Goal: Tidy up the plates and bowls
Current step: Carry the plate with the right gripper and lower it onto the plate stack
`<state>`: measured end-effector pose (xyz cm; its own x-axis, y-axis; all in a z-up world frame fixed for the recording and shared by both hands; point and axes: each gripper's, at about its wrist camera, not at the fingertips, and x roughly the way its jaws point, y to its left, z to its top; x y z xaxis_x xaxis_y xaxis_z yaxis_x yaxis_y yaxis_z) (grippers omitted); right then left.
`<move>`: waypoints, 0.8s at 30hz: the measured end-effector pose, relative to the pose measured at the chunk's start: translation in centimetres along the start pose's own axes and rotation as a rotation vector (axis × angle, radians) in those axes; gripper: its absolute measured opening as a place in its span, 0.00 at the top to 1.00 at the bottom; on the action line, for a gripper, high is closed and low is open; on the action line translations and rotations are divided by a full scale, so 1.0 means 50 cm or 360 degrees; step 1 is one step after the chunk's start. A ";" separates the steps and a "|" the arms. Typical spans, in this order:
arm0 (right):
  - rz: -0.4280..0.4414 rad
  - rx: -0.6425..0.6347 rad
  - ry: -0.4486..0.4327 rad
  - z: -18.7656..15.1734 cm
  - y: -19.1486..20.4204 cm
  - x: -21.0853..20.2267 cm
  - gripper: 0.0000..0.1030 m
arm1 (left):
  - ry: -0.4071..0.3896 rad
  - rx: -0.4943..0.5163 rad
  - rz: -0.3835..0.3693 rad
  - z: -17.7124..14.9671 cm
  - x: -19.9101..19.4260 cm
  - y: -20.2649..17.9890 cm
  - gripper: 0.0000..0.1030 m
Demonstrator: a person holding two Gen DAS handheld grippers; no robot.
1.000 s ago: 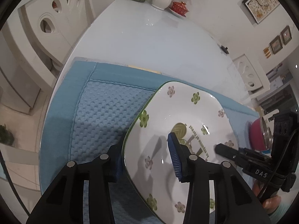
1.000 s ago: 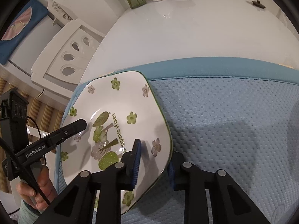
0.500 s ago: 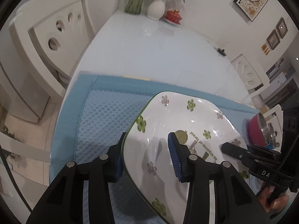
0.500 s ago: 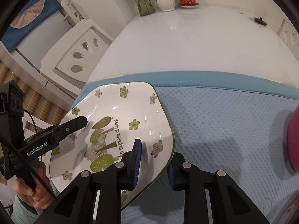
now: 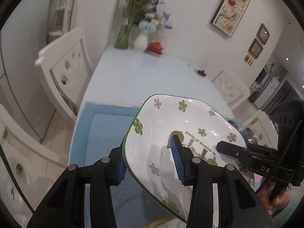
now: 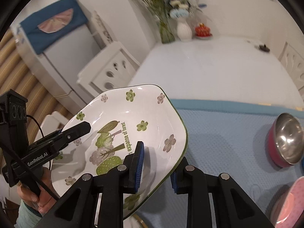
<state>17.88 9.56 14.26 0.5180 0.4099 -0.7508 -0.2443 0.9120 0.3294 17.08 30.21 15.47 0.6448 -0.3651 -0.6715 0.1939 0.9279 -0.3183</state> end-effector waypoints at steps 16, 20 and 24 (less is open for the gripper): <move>0.0126 -0.0145 0.0093 -0.236 0.113 -0.178 0.77 | 0.0038 -0.0087 0.0070 -0.200 -0.189 -0.060 0.63; 0.0147 -0.0164 0.0197 -0.309 0.109 -0.181 0.77 | 0.0123 -0.0140 0.0109 -0.279 -0.195 -0.067 0.63; 0.0155 -0.0182 0.0270 -0.366 0.102 -0.175 0.77 | 0.0195 -0.0197 0.0118 -0.345 -0.199 -0.071 0.63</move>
<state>-2.90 10.40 12.01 0.3444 0.4790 -0.8075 -0.3825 0.8571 0.3452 -2.77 29.27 11.76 0.5577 -0.3094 -0.7702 0.0521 0.9391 -0.3396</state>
